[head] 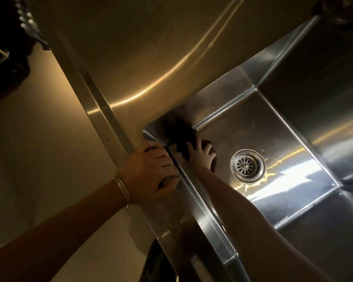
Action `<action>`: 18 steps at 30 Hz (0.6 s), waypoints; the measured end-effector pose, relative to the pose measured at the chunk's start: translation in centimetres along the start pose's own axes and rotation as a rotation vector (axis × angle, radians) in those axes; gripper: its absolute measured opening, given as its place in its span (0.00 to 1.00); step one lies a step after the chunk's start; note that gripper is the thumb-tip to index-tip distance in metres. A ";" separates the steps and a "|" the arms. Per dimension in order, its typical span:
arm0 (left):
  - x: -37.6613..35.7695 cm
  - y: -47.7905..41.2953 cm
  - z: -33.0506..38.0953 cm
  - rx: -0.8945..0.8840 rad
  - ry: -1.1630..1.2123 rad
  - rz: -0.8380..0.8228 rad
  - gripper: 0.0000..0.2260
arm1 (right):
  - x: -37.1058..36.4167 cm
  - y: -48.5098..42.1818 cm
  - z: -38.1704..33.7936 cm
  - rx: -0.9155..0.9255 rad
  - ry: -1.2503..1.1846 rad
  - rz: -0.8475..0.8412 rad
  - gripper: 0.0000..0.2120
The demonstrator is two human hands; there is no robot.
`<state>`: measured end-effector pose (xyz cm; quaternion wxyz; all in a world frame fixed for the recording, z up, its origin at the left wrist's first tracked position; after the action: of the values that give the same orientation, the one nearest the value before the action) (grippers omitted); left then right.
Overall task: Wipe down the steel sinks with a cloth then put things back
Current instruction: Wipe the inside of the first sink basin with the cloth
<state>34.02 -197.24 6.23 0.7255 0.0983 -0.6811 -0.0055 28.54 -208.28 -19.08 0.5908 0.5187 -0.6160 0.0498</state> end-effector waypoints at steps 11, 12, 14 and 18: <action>0.2 0.0 0.1 -0.008 -0.022 0.008 0.16 | 4.2 1.8 6.0 0.124 -0.927 -0.427 0.39; 0.2 0.0 0.2 -0.006 -0.017 0.014 0.16 | 4.7 1.5 7.2 0.028 -0.849 -0.309 0.39; 0.2 0.0 0.1 -0.001 -0.013 0.026 0.16 | 5.9 1.5 9.4 -0.188 -0.651 0.037 0.34; -0.1 0.1 0.0 0.006 -0.017 0.024 0.17 | 5.4 2.3 8.1 0.013 -0.358 0.201 0.31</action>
<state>34.00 -197.10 6.14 0.7195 0.0924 -0.6884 0.0046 22.72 -215.79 -16.01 0.4607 0.4588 -0.7595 0.0195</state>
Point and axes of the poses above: each hand's wrist, its own y-axis away from the middle knuckle, its own x-axis out of the back of the hand, z = x × y, the point moved 4 cm from there along -y, towards the middle knuckle, and after that the axes turned 12 degrees about -y, right-handed, at the moved point
